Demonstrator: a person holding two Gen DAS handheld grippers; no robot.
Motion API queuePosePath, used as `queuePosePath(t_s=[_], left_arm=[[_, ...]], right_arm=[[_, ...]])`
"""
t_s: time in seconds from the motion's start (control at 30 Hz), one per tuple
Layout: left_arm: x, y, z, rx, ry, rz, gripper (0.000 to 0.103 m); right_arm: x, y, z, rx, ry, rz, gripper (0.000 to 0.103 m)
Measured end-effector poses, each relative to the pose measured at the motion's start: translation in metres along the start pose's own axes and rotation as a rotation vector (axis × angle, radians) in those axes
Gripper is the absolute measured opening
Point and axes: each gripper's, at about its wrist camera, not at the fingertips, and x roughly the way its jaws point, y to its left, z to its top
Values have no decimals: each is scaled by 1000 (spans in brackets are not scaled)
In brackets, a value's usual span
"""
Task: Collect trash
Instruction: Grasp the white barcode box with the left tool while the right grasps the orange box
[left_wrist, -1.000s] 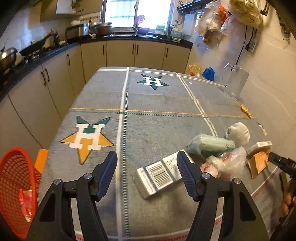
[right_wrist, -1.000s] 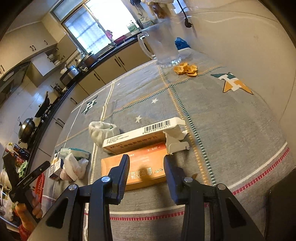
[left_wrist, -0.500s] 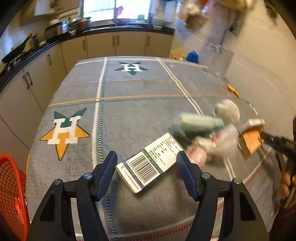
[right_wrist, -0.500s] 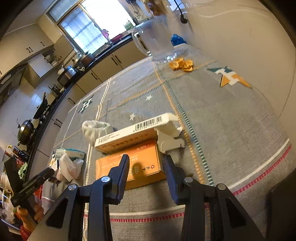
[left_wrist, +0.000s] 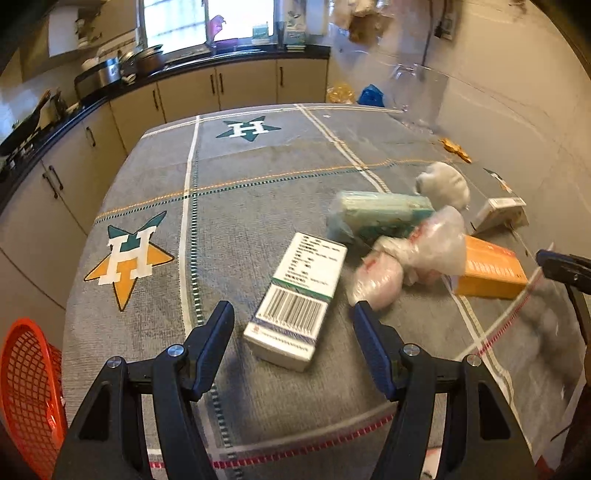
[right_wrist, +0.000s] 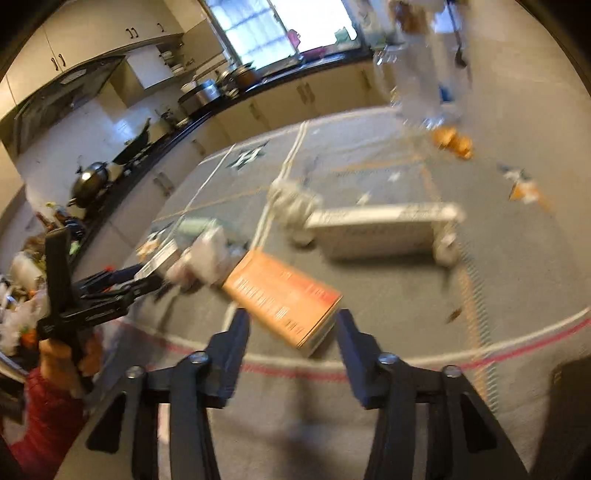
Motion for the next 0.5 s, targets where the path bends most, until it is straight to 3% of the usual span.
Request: queuePosePath(t_s=[0.13, 0.2, 0.33, 0.4, 0.5], left_arm=[[7, -1, 4, -13, 0, 12, 64], [6, -1, 4, -22, -9, 12, 46], [3, 2, 1, -33, -10, 41, 45], [1, 6, -3, -45, 0, 46, 37], [-4, 10, -11, -69, 20, 45, 35]], right_arm=[[15, -3, 13, -14, -1, -7, 57], [27, -7, 18, 10, 6, 11, 57], [44, -10, 21, 47, 37, 52, 57], [49, -4, 18, 32, 67, 70, 57], [50, 11, 7, -14, 121, 131, 57]])
